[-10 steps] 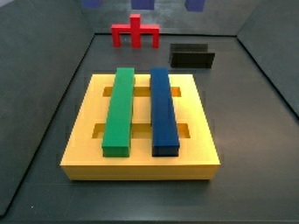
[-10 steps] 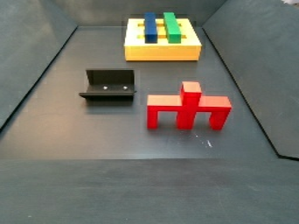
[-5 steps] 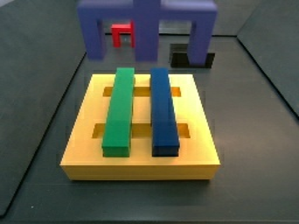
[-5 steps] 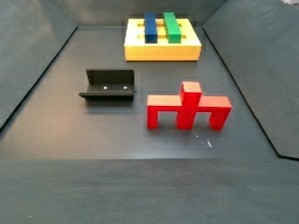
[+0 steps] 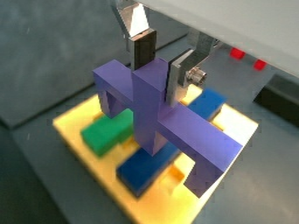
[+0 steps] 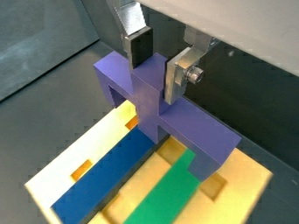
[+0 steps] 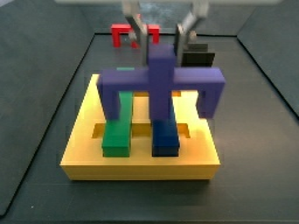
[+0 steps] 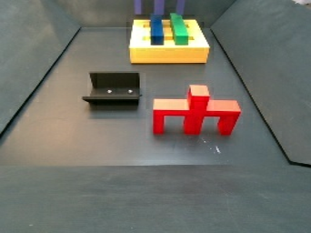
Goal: Pick up the purple object. Move up. Move to above the board. Insert the purple object.
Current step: Insert the purple object.
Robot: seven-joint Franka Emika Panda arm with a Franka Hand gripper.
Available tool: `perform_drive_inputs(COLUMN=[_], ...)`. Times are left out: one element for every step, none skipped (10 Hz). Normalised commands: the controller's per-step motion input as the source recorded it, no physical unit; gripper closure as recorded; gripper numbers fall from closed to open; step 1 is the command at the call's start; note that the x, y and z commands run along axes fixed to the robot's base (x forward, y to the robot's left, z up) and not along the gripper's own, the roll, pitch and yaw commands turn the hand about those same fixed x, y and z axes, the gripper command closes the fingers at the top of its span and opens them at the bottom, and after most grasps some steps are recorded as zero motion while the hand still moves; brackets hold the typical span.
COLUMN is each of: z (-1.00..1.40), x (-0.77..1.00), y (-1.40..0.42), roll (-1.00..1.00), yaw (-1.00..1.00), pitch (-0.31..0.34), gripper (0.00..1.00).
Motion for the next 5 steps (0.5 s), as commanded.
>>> perform_drive_inputs(z=[-0.17, 0.00, 0.25, 0.38, 0.11], x=[-0.07, -0.31, -0.13, -0.12, -0.33], y=[-0.17, -0.03, 0.00, 0.09, 0.12], roll=[0.08, 0.03, 0.00, -0.01, -0.11], yaw=[0.29, 0.06, 0.08, 0.00, 0.00], pitch=[-0.104, -0.033, -0.051, -0.050, -0.157], gripper=[1.00, 1.00, 1.00, 1.00, 1.00])
